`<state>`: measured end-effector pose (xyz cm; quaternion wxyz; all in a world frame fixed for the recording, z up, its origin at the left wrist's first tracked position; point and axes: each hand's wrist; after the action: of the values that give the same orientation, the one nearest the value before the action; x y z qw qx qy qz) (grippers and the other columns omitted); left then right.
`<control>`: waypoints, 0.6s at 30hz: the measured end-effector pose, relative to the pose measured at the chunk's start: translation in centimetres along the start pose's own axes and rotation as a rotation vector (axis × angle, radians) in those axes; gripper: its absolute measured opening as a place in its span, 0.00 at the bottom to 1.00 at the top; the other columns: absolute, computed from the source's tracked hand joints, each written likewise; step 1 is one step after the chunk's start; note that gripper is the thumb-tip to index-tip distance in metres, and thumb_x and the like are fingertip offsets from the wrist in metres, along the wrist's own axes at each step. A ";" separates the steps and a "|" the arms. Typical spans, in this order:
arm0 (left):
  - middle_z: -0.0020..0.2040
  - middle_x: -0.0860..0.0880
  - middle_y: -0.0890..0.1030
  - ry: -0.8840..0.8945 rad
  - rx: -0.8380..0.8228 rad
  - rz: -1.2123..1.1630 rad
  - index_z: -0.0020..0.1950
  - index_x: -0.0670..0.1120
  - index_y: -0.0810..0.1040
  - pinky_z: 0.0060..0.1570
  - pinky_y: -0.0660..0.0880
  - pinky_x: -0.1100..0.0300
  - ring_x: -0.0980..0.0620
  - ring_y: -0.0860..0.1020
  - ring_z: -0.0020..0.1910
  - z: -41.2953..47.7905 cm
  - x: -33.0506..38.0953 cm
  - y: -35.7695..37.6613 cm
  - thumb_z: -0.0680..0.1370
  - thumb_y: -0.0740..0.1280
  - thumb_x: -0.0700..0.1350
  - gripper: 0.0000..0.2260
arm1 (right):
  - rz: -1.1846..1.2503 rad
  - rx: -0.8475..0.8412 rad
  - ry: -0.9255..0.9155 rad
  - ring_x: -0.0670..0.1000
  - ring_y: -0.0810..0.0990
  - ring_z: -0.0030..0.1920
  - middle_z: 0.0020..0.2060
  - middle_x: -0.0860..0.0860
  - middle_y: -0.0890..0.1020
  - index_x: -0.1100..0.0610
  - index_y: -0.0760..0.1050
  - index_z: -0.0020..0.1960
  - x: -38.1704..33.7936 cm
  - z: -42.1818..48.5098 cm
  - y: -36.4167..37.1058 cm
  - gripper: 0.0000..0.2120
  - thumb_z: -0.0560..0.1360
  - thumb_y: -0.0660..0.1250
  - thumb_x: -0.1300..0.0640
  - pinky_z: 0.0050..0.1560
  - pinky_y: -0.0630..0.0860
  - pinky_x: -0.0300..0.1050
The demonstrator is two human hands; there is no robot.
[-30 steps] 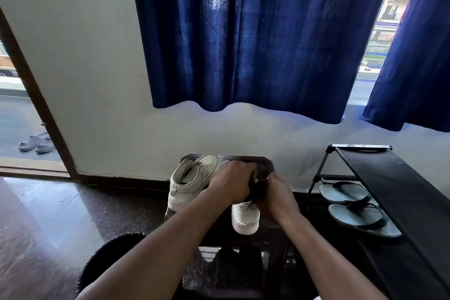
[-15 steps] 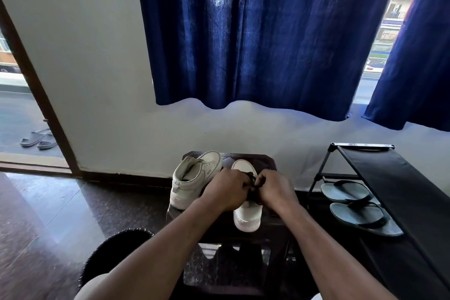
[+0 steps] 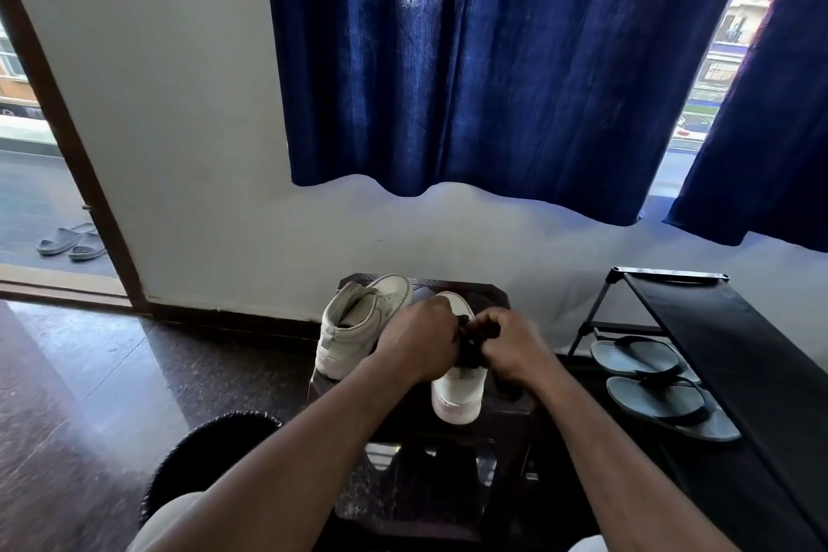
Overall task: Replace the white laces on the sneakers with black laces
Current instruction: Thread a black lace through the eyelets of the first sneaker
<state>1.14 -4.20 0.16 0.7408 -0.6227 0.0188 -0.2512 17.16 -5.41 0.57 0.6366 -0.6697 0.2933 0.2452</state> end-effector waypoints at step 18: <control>0.44 0.53 0.84 -0.093 0.046 -0.337 0.47 0.51 0.84 0.46 0.77 0.58 0.52 0.81 0.45 0.6 -2.3 0.9 0.71 0.78 0.45 0.07 | -0.175 0.271 -0.139 0.52 0.80 0.43 0.41 0.46 0.80 0.47 0.74 0.42 1.2 0.0 1.4 0.12 0.68 0.71 0.64 0.45 0.78 0.49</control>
<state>-0.36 -2.69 -1.26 0.7024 -0.6109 -0.1256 -0.3431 17.02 -5.54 -1.20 0.7586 -0.5824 0.2196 0.1928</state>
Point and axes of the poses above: each hand's wrist, its own z-axis towards the middle knuckle, its own y-axis out of the palm, x = y × z
